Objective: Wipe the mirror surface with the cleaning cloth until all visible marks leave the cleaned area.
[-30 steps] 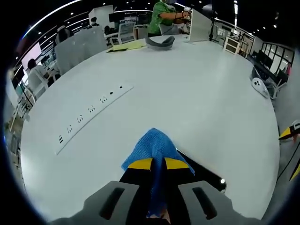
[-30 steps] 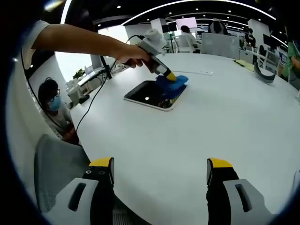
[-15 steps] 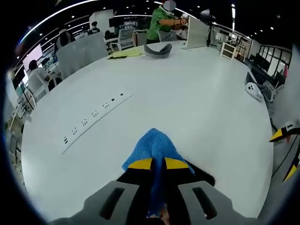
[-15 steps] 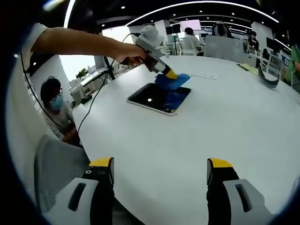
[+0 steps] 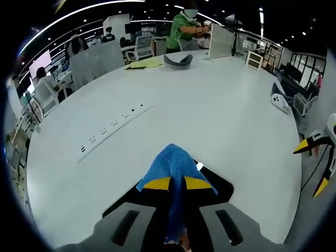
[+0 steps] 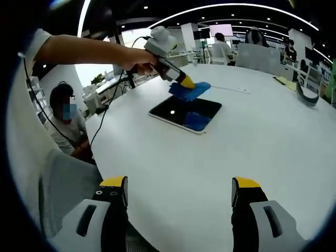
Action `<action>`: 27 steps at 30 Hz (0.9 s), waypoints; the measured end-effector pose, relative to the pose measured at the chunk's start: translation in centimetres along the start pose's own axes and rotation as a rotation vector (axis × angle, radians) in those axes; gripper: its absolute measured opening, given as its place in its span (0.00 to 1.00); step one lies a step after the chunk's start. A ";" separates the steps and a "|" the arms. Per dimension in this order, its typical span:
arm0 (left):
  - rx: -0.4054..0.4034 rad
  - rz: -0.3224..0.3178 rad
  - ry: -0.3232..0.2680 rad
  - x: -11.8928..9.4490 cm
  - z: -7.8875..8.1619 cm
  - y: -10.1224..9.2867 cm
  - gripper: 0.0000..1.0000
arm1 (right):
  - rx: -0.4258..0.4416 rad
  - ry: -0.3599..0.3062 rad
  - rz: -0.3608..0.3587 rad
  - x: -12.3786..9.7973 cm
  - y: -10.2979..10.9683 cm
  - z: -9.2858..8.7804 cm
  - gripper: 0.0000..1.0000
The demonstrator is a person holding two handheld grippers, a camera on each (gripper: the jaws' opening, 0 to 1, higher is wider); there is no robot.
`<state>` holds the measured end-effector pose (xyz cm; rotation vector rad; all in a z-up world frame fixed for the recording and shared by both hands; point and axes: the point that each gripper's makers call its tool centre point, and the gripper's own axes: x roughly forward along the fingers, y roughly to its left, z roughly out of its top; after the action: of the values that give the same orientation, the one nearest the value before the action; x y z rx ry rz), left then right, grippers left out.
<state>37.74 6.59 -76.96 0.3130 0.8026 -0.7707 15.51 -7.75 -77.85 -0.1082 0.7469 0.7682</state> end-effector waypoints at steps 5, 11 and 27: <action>-0.003 0.005 -0.004 -0.8 -0.4 0.0 0.06 | -0.013 0.001 0.010 0.1 0.3 0.2 0.80; -0.004 0.013 -0.016 -1.9 -0.7 -0.2 0.06 | -0.027 0.003 0.019 0.2 0.8 0.4 0.80; -0.026 0.029 -0.049 -4.1 -2.2 -0.1 0.06 | -0.059 0.000 0.033 0.3 1.7 0.8 0.81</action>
<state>34.64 9.69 -75.37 0.2805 0.7599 -0.7375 14.99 -6.00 -77.17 -0.1493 0.7278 0.8223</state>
